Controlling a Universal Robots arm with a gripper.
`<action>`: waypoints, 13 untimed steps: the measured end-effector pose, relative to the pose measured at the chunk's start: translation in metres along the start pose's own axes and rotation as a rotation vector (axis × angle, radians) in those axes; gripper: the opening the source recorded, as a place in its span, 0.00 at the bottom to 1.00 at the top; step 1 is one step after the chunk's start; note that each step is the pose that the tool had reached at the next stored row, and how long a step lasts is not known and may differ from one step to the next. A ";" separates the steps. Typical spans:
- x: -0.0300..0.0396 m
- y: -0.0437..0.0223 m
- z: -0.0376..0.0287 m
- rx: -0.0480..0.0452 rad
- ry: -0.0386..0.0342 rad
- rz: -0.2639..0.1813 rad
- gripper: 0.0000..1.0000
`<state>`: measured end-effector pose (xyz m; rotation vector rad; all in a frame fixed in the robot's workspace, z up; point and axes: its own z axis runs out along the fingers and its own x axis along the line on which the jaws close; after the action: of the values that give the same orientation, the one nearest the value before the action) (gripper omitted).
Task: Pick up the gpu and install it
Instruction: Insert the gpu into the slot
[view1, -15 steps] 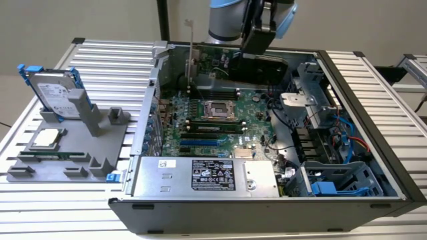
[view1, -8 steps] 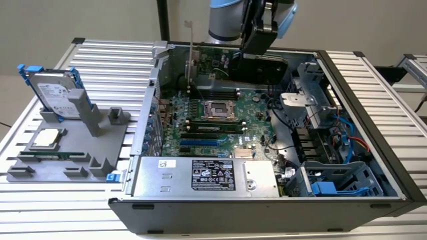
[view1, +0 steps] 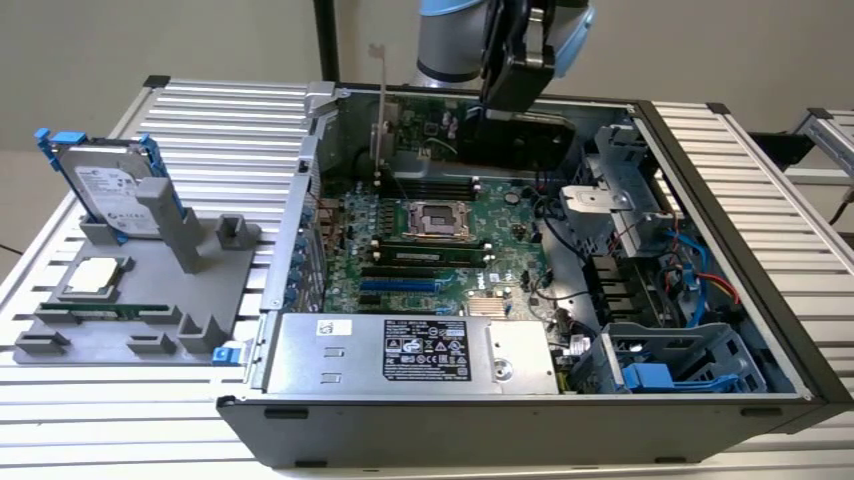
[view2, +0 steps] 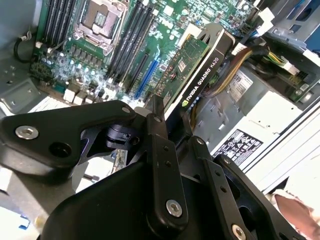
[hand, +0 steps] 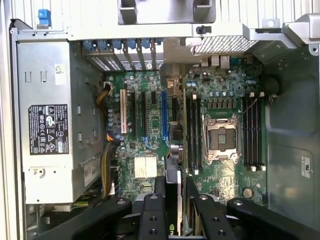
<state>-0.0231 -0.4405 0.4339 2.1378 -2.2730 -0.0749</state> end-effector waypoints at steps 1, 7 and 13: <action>0.0000 0.0001 0.0006 0.0010 0.0000 0.000 0.00; 0.0002 0.0012 0.0049 0.0076 0.0005 -0.005 0.00; 0.0003 0.0021 0.0074 0.0117 0.0011 -0.010 0.00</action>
<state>-0.0256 -0.4405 0.4266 2.1541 -2.2683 -0.0608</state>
